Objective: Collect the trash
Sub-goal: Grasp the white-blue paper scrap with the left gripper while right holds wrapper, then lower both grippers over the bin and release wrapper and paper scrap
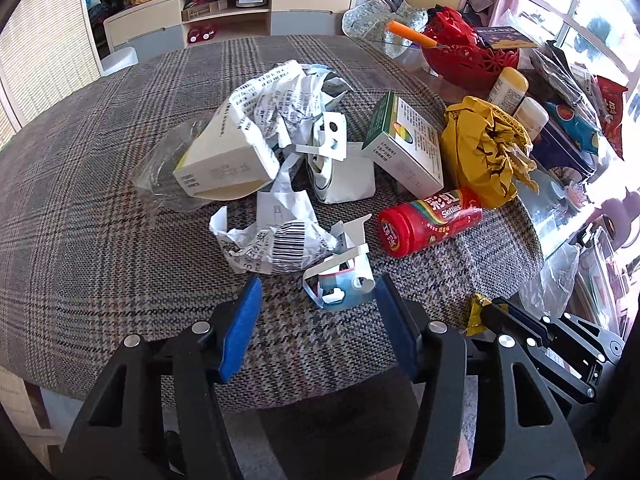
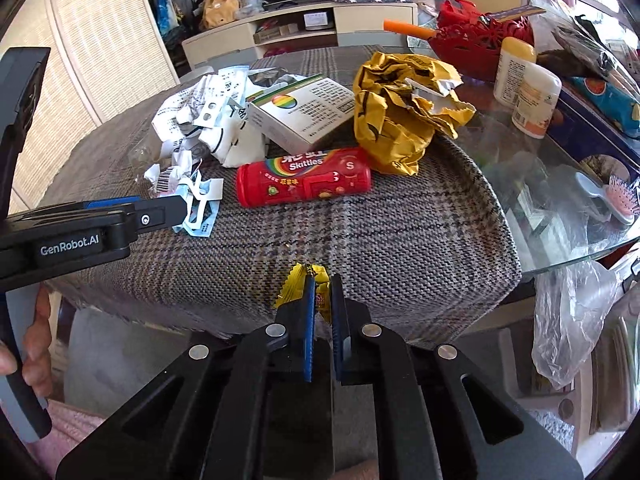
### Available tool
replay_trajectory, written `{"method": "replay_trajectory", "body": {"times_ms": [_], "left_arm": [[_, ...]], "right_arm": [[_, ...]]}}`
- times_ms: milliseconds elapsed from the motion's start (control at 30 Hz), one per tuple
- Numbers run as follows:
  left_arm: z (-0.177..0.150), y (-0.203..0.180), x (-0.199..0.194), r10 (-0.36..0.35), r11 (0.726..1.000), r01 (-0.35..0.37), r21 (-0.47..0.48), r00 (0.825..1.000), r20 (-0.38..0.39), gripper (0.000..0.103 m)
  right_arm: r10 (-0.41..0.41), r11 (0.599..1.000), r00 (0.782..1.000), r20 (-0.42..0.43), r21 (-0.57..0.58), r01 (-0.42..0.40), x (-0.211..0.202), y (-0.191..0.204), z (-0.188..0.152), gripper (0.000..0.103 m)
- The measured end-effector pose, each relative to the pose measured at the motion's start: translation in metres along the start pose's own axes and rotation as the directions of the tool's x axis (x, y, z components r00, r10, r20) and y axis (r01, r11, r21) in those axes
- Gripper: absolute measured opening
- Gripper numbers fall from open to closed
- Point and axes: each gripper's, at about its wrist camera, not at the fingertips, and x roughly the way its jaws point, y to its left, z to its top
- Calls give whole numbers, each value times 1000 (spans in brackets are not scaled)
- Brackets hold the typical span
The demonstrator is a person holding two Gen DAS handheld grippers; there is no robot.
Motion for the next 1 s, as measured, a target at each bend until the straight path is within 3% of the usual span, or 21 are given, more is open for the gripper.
{"method": "replay_trajectory", "body": {"times_ms": [133, 200, 233, 300, 367, 600, 733, 1000], "left_arm": [[3, -10, 10, 4, 1000, -3, 22, 1000, -10, 41], [4, -13, 14, -17, 1000, 17, 20, 1000, -19, 26], [5, -14, 16, -23, 1000, 23, 21, 1000, -20, 24], [6, -16, 17, -28, 999, 28, 29, 1000, -13, 12], [5, -15, 15, -40, 999, 40, 29, 999, -5, 8], [-11, -13, -13, -80, 996, 79, 34, 996, 25, 5], [-24, -20, -40, -69, 996, 67, 59, 997, 46, 5], [-79, -14, -82, -51, 997, 48, 56, 997, 51, 5]], "right_arm": [[6, 1000, 1000, -3, 9, -6, 1, -5, 0, 9], [10, 1000, 1000, -4, 10, -10, 3, -5, 0, 9], [13, 1000, 1000, -4, 9, -13, 3, -5, 0, 9], [16, 1000, 1000, -3, 9, -16, 3, -4, 0, 9], [17, 1000, 1000, -3, 11, -17, 2, -5, 0, 9], [26, 999, 1000, 10, 20, -26, -11, -1, -6, 9], [33, 999, 999, 33, 8, -33, -29, 6, -9, 9], [30, 999, 999, 23, -21, -30, -54, 23, -35, 9]]}}
